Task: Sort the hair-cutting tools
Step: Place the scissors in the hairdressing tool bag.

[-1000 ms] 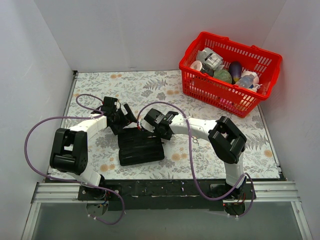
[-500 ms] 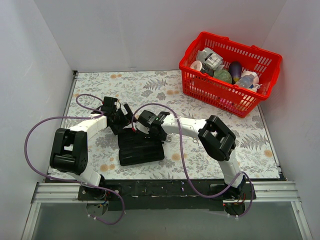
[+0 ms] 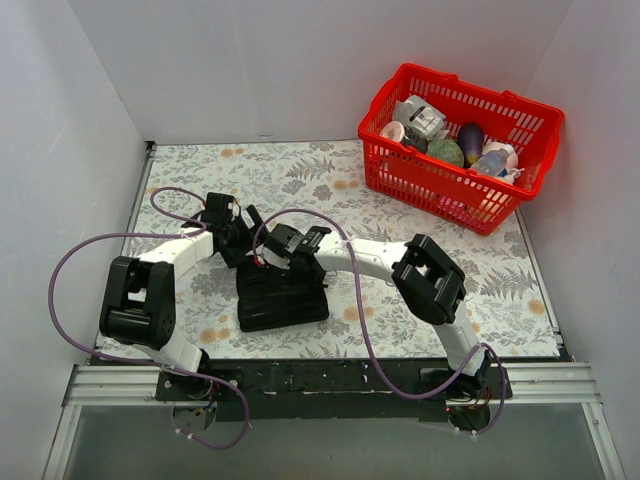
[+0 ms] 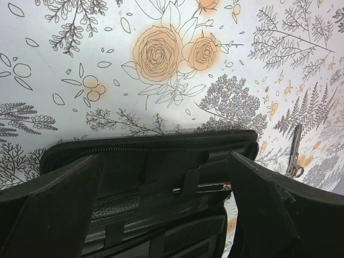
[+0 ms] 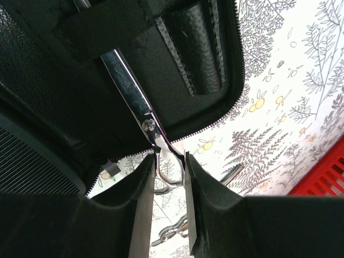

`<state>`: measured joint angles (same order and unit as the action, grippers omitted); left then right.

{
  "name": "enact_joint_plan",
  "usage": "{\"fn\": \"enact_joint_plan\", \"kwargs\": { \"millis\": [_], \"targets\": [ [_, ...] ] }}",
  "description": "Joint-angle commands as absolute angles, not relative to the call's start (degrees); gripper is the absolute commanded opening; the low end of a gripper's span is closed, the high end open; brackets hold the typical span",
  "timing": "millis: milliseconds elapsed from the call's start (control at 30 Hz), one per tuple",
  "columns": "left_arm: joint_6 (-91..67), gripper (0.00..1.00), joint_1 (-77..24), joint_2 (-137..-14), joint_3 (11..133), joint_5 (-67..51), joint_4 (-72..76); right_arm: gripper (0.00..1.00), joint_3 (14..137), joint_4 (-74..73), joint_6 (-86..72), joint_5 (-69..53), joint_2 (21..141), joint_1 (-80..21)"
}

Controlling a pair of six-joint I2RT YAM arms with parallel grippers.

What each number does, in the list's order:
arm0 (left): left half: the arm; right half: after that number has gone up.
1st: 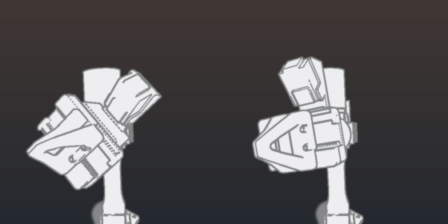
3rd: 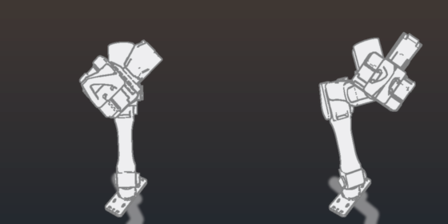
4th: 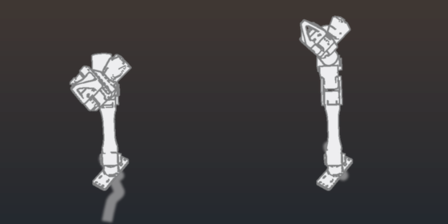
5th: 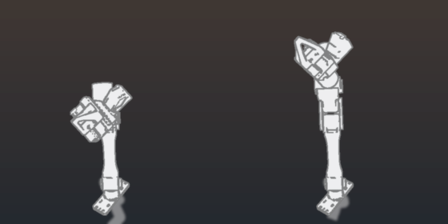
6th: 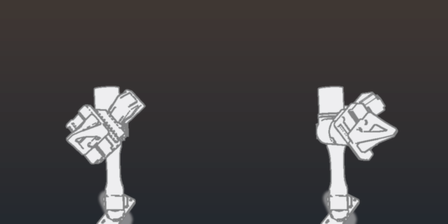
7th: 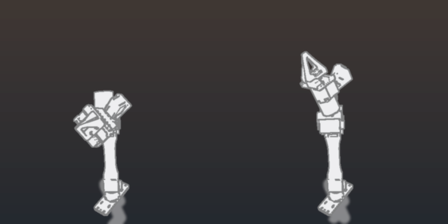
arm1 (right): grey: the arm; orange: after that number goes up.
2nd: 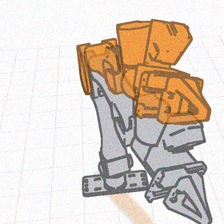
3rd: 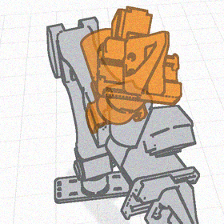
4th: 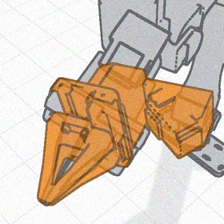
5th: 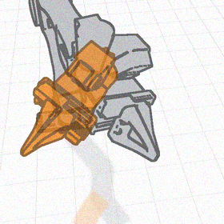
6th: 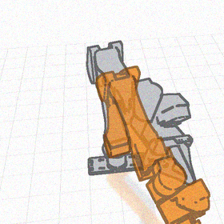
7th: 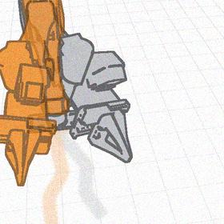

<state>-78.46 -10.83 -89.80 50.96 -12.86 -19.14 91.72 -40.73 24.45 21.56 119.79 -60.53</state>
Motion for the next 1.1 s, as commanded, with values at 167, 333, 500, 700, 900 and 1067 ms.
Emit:
{"fn": "enact_joint_plan", "kwargs": {
  "millis": [167, 333, 500, 700, 900, 1067],
  "targets": [
    [-77.78, 0.98, -11.07, -89.12, 50.27, -13.01, -18.90, 0.01, 94.92, -36.47, 26.28, 24.08, 120.14, -63.28],
    [-77.70, 0.98, -11.07, -89.21, 50.19, -13.18, -18.81, 0.01, 96.15, -36.39, 26.37, 23.38, 121.73, -64.42],
    [-77.52, 0.98, -11.07, -89.38, 50.19, -13.18, -18.72, 0.01, 98.00, -36.21, 26.46, 22.77, 123.22, -65.21],
    [-77.43, 0.98, -11.07, -89.47, 50.01, -13.36, -18.54, 0.01, 98.35, -34.11, 27.07, 21.97, 123.92, -65.83],
    [-77.34, 0.98, -11.07, -89.74, 50.10, -13.45, -18.54, 0.01, 97.73, -32.17, 27.60, 21.09, 124.10, -65.83],
    [-77.43, 0.98, -11.07, -90.17, 50.10, -13.54, -18.46, 0.01, 98.43, -31.03, 27.16, 18.29, 124.45, -65.83]
  ]
}}
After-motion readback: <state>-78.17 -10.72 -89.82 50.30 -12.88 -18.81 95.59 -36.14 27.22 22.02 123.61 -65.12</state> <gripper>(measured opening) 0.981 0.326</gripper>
